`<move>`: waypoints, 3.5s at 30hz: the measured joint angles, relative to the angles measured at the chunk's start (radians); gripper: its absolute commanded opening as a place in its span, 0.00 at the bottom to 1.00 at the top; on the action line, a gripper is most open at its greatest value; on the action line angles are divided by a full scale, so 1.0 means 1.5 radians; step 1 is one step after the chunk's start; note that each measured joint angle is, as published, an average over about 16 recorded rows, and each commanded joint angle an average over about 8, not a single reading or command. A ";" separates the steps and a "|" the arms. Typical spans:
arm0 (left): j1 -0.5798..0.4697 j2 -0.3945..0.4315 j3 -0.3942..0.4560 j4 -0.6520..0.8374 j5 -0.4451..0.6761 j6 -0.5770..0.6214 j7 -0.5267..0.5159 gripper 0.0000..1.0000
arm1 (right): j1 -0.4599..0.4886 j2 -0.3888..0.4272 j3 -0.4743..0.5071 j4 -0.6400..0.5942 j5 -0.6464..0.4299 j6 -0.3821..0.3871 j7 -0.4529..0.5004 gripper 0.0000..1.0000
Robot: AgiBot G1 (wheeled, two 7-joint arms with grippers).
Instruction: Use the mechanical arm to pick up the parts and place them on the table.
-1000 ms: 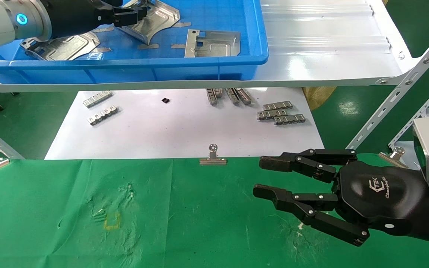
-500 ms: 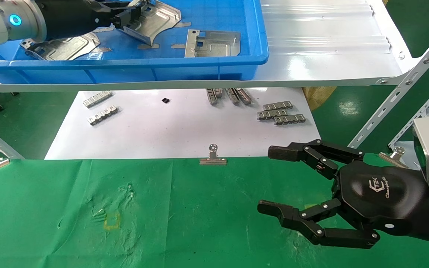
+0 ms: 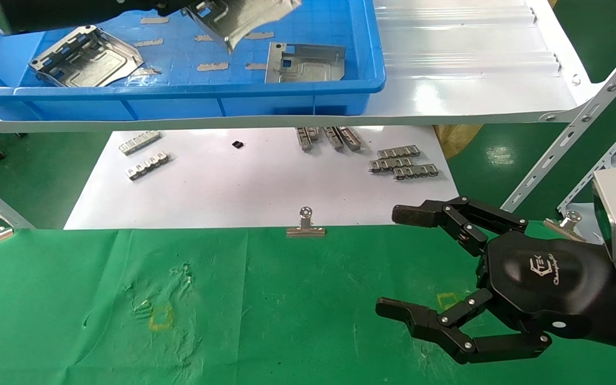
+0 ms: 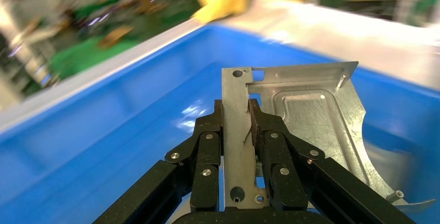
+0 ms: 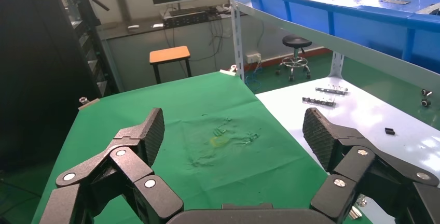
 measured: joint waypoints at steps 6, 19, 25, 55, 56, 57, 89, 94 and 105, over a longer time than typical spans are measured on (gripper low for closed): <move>0.015 -0.033 -0.008 -0.029 -0.028 0.136 0.026 0.00 | 0.000 0.000 0.000 0.000 0.000 0.000 0.000 1.00; 0.163 -0.165 0.058 -0.301 -0.159 0.217 0.031 0.00 | 0.000 0.000 0.000 0.000 0.000 0.000 0.000 1.00; 0.240 -0.243 0.125 -0.434 -0.185 0.207 0.094 0.00 | 0.000 0.000 0.000 0.000 0.000 0.000 0.000 1.00; 0.307 -0.225 0.240 -0.170 -0.063 0.169 0.441 0.83 | 0.000 0.000 0.000 0.000 0.000 0.000 0.000 1.00; 0.308 -0.222 0.241 -0.163 -0.061 0.166 0.449 0.93 | 0.000 0.000 0.000 0.000 0.000 0.000 0.000 1.00; 0.308 -0.219 0.242 -0.156 -0.059 0.163 0.457 1.00 | 0.000 0.000 0.000 0.000 0.000 0.000 0.000 1.00; 0.354 -0.246 0.219 -0.101 -0.215 0.215 0.269 1.00 | 0.000 0.000 0.000 0.000 0.000 0.000 0.000 1.00; 0.361 -0.248 0.215 -0.109 -0.221 0.214 0.263 1.00 | 0.000 0.000 0.000 0.000 0.000 0.000 0.000 1.00; 0.391 -0.257 0.177 -0.186 -0.231 0.206 0.217 1.00 | 0.000 0.000 0.000 0.000 0.000 0.000 0.000 1.00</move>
